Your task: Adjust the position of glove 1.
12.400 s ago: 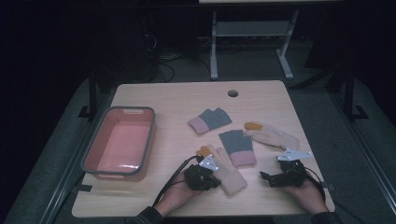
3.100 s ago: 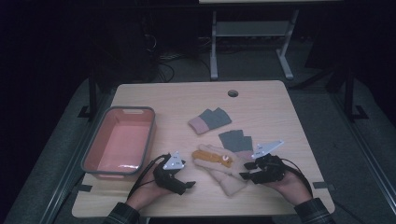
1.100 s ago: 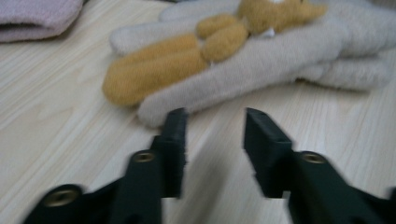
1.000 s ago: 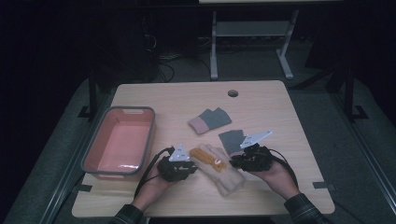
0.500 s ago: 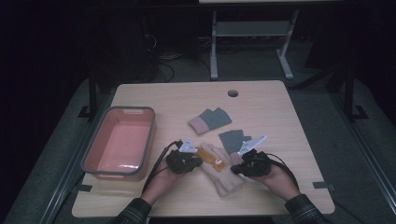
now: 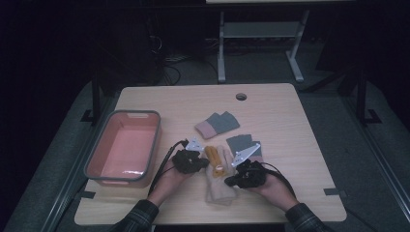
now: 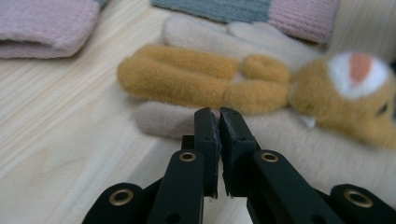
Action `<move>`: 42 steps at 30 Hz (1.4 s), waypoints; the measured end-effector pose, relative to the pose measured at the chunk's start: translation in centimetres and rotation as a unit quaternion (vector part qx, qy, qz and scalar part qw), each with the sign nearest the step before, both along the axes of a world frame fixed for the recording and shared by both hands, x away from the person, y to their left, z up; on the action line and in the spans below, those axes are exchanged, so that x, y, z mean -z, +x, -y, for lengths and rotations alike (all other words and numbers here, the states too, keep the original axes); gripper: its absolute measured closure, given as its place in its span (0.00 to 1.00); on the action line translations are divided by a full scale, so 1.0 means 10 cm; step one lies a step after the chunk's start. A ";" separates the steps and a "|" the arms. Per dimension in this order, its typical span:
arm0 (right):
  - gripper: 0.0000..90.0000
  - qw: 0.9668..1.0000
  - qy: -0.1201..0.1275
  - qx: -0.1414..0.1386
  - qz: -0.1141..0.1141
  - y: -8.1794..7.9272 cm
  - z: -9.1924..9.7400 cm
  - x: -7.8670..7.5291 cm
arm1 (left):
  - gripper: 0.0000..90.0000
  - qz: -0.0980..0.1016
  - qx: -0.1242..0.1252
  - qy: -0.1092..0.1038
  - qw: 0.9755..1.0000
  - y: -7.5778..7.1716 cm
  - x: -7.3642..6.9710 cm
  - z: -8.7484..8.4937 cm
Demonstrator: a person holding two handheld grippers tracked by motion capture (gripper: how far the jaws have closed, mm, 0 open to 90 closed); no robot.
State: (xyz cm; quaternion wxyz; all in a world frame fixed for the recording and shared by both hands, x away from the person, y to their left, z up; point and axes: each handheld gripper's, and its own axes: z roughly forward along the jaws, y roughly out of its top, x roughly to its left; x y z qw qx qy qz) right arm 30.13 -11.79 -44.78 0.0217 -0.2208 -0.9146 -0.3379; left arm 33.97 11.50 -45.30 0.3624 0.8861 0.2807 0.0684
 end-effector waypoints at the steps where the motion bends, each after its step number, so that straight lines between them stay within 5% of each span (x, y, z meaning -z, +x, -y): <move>1: 1.00 1.000 0.003 -0.004 0.001 0.00 -0.03 0.01 | 0.95 0.000 -0.003 -0.006 1.000 0.00 0.00 -0.01; 13: 1.00 0.998 0.020 -0.052 0.030 -0.01 -0.62 0.05 | 0.95 -0.004 -0.013 -0.009 1.000 0.12 -0.01 -0.06; 17: 0.95 0.998 0.024 -0.052 0.038 -0.03 -0.69 0.03 | 0.93 -0.005 -0.024 -0.015 1.000 0.11 -0.05 -0.10; 25: 0.65 0.998 0.046 0.016 0.048 -0.06 -0.25 -0.18 | 0.71 0.007 -0.042 -0.027 0.999 0.05 -0.23 -0.20; 33: 0.38 0.993 0.033 0.091 0.065 0.00 0.25 -0.16 | 0.47 -0.004 -0.040 -0.023 0.999 -0.06 -0.34 -0.31; 41: 0.18 0.985 0.010 0.157 0.071 0.01 0.68 -0.07 | 0.28 -0.007 -0.014 -0.027 1.000 -0.20 -0.37 -0.42; 42: 0.15 0.981 0.005 0.177 0.079 0.00 0.83 -0.03 | 0.23 -0.009 -0.008 -0.030 0.999 -0.23 -0.36 -0.43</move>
